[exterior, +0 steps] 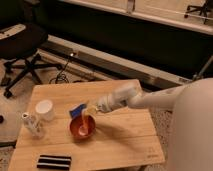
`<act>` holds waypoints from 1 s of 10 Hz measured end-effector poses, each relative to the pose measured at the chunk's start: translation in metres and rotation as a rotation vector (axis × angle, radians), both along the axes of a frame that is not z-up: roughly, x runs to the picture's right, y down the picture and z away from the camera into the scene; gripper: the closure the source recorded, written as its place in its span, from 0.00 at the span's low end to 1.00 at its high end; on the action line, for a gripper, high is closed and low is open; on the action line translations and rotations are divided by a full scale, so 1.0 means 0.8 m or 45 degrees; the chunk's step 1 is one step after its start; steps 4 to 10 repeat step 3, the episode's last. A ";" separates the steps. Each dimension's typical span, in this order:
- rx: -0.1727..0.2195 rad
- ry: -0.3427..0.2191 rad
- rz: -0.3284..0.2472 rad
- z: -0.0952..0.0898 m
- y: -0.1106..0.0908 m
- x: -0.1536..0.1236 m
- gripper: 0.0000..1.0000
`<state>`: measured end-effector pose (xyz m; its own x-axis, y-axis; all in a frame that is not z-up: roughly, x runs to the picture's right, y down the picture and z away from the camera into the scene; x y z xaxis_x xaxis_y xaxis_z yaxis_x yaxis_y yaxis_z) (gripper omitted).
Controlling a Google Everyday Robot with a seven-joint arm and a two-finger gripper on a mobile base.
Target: Place the pepper in the ceramic bowl
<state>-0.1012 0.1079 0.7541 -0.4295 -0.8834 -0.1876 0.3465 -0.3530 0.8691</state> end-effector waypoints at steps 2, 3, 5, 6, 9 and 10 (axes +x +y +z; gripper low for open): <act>-0.019 0.003 -0.011 0.003 0.000 -0.003 0.40; -0.028 0.000 0.010 0.005 -0.007 -0.006 0.40; -0.028 0.000 0.010 0.005 -0.007 -0.006 0.40; -0.028 0.000 0.010 0.005 -0.007 -0.006 0.40; -0.028 0.000 0.010 0.005 -0.007 -0.006 0.40; -0.028 0.000 0.010 0.005 -0.007 -0.006 0.40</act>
